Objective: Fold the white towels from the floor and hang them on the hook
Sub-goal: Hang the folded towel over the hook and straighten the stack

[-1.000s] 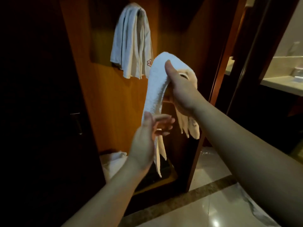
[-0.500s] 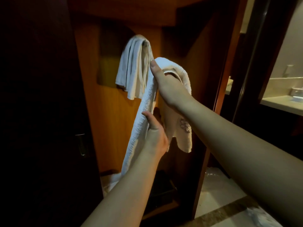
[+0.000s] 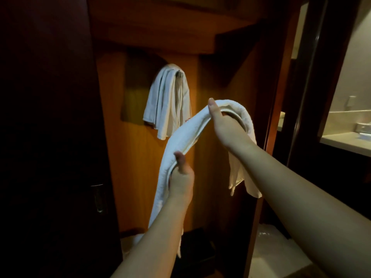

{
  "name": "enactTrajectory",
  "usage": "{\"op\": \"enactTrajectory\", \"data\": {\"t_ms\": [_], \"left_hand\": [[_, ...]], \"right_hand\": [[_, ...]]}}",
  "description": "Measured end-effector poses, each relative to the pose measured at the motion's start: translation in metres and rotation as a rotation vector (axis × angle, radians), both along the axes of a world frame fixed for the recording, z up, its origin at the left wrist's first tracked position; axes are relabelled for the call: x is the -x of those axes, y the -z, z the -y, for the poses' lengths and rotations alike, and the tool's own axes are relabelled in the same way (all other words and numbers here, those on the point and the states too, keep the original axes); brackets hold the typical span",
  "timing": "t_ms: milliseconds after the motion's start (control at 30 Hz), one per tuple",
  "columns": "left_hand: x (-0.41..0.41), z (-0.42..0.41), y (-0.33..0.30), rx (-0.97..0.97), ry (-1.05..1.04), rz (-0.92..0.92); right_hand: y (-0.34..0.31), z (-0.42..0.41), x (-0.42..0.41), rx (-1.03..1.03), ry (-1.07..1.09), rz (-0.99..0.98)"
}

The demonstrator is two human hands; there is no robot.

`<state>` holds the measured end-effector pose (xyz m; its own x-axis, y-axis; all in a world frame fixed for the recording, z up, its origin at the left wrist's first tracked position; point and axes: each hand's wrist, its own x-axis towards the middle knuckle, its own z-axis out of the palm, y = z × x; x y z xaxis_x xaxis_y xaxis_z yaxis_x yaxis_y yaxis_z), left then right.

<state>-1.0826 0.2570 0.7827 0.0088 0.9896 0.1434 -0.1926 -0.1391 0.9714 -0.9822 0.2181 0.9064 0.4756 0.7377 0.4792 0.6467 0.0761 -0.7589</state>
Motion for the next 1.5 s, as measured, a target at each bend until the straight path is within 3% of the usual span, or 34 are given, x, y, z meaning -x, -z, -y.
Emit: {"op": "enactTrajectory", "data": {"t_ms": [100, 300, 400, 567, 900, 1033, 1267, 1500], "left_hand": [[0.014, -0.008, -0.017, -0.001, -0.058, 0.272], [0.041, -0.036, -0.047, 0.024, -0.030, 0.403], [0.050, -0.059, -0.062, -0.040, 0.000, 0.368], [0.051, -0.098, -0.087, -0.099, -0.055, 0.244], [0.024, -0.226, -0.162, -0.322, 0.089, 0.057], [0.004, -0.279, -0.216, -0.404, 0.060, 0.139], [-0.018, -0.368, -0.273, -0.439, -0.046, 0.178], [-0.024, -0.422, -0.247, -0.408, -0.090, 0.095]], "right_hand": [[0.008, -0.009, -0.015, 0.042, 0.032, 0.002], [0.023, -0.033, -0.037, 0.054, 0.030, -0.173], [0.023, -0.046, -0.046, -0.008, -0.004, -0.176], [0.021, -0.087, -0.063, -0.147, -0.073, -0.365], [-0.044, -0.216, -0.121, -0.304, -0.086, -0.234], [-0.099, -0.278, -0.141, -0.361, -0.085, -0.197], [-0.168, -0.379, -0.163, -0.273, -0.190, -0.175], [-0.147, -0.437, -0.172, -0.082, -0.345, -0.204]]}}
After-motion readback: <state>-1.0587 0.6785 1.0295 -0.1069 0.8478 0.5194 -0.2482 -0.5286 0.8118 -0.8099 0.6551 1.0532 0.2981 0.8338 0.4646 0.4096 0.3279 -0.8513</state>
